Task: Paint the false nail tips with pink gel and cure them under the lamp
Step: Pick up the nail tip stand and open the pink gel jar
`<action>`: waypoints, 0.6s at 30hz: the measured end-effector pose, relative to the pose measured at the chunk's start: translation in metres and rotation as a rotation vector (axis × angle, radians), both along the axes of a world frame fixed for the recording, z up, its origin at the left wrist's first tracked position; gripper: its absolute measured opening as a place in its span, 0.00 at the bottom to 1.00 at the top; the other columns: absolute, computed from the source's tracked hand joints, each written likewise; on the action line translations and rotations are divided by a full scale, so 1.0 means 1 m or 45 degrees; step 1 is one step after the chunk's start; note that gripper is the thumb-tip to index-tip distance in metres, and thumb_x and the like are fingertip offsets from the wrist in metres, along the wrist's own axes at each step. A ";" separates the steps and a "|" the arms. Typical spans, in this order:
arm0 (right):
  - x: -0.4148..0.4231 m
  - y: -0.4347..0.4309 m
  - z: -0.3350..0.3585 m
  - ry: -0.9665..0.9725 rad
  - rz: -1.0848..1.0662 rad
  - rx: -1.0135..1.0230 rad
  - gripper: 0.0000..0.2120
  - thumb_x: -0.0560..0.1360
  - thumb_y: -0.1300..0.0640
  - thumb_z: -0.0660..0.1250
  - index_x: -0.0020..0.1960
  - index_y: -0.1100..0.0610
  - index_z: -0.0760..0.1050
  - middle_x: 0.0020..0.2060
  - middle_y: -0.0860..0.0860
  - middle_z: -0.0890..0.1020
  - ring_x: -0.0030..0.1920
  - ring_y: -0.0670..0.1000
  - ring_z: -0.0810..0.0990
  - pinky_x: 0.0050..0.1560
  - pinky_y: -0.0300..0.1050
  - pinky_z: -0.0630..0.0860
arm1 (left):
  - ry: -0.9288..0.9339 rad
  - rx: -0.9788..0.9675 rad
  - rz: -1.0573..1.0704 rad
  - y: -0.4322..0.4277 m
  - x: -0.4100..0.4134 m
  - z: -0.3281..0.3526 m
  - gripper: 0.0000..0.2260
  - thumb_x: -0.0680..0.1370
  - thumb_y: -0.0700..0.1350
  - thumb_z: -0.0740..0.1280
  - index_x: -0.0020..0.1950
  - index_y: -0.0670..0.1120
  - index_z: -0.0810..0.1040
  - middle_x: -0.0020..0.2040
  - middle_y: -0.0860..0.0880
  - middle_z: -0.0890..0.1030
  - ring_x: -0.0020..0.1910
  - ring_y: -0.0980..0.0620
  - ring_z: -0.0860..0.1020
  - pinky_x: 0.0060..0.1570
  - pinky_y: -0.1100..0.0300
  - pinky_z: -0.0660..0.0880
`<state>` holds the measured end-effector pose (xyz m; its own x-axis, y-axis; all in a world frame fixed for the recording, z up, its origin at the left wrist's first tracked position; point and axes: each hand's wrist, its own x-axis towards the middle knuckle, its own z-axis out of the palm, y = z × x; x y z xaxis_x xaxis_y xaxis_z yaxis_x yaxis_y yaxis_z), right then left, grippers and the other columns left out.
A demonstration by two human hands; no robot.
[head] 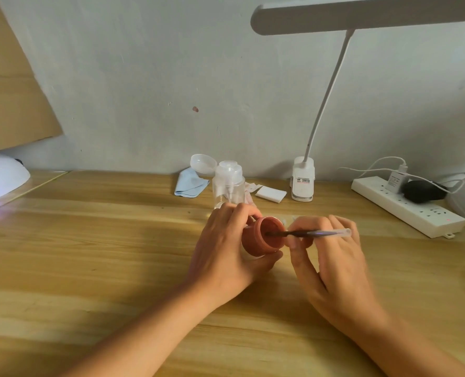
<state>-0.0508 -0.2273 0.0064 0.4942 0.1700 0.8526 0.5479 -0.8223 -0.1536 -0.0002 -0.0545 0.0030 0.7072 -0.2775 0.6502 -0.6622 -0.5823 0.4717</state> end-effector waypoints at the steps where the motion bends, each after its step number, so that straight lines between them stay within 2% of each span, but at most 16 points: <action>1: 0.000 0.000 0.000 0.012 -0.019 -0.015 0.04 0.79 0.55 0.60 0.52 0.54 0.73 0.42 0.43 0.77 0.39 0.51 0.76 0.54 0.47 0.66 | 0.001 -0.003 -0.002 0.000 0.000 0.000 0.24 0.65 0.61 0.73 0.56 0.54 0.73 0.53 0.58 0.74 0.51 0.59 0.73 0.50 0.65 0.71; 4: 0.000 -0.002 0.002 0.000 -0.069 0.036 0.03 0.79 0.55 0.60 0.52 0.52 0.70 0.42 0.41 0.74 0.39 0.50 0.76 0.54 0.46 0.64 | 0.022 0.013 0.000 0.001 0.000 0.000 0.24 0.65 0.60 0.76 0.56 0.54 0.73 0.53 0.58 0.74 0.51 0.59 0.73 0.50 0.67 0.70; 7: -0.001 0.000 0.003 -0.034 -0.011 0.087 0.03 0.79 0.55 0.59 0.53 0.52 0.69 0.45 0.37 0.69 0.41 0.47 0.73 0.55 0.48 0.67 | 0.048 0.016 0.026 0.000 0.000 0.001 0.25 0.64 0.60 0.76 0.56 0.54 0.73 0.53 0.59 0.73 0.52 0.59 0.73 0.51 0.66 0.70; 10: -0.004 0.004 0.005 -0.016 0.076 0.179 0.04 0.79 0.54 0.60 0.54 0.50 0.69 0.44 0.41 0.76 0.46 0.42 0.74 0.51 0.56 0.72 | 0.084 -0.015 0.054 -0.001 -0.002 0.002 0.25 0.64 0.64 0.72 0.56 0.54 0.72 0.52 0.58 0.74 0.52 0.58 0.73 0.52 0.61 0.72; 13: -0.010 0.008 0.010 0.076 0.205 0.511 0.05 0.80 0.53 0.60 0.52 0.44 0.66 0.41 0.45 0.81 0.46 0.49 0.80 0.46 0.60 0.75 | 0.127 -0.040 0.106 0.000 -0.001 0.003 0.24 0.65 0.63 0.73 0.55 0.54 0.73 0.52 0.58 0.75 0.52 0.57 0.73 0.55 0.55 0.73; 15: -0.011 0.010 0.015 0.135 0.282 0.818 0.06 0.82 0.57 0.61 0.52 0.47 0.67 0.39 0.49 0.82 0.41 0.55 0.81 0.44 0.59 0.76 | 0.157 -0.076 0.153 0.003 0.000 0.003 0.23 0.67 0.61 0.76 0.55 0.53 0.74 0.52 0.57 0.77 0.52 0.55 0.75 0.56 0.50 0.72; 16: -0.011 0.010 0.017 0.158 0.298 0.972 0.06 0.82 0.60 0.61 0.52 0.48 0.68 0.39 0.50 0.82 0.41 0.57 0.81 0.43 0.57 0.76 | 0.180 -0.108 0.177 0.004 0.001 0.003 0.22 0.68 0.60 0.76 0.55 0.52 0.74 0.52 0.57 0.78 0.52 0.54 0.75 0.57 0.48 0.72; 18: -0.009 0.007 0.022 0.194 0.318 1.262 0.08 0.82 0.65 0.58 0.51 0.53 0.69 0.36 0.49 0.82 0.40 0.54 0.82 0.44 0.48 0.77 | 0.232 -0.177 0.228 0.006 0.004 0.004 0.21 0.69 0.60 0.75 0.55 0.52 0.75 0.51 0.57 0.79 0.52 0.53 0.77 0.57 0.47 0.72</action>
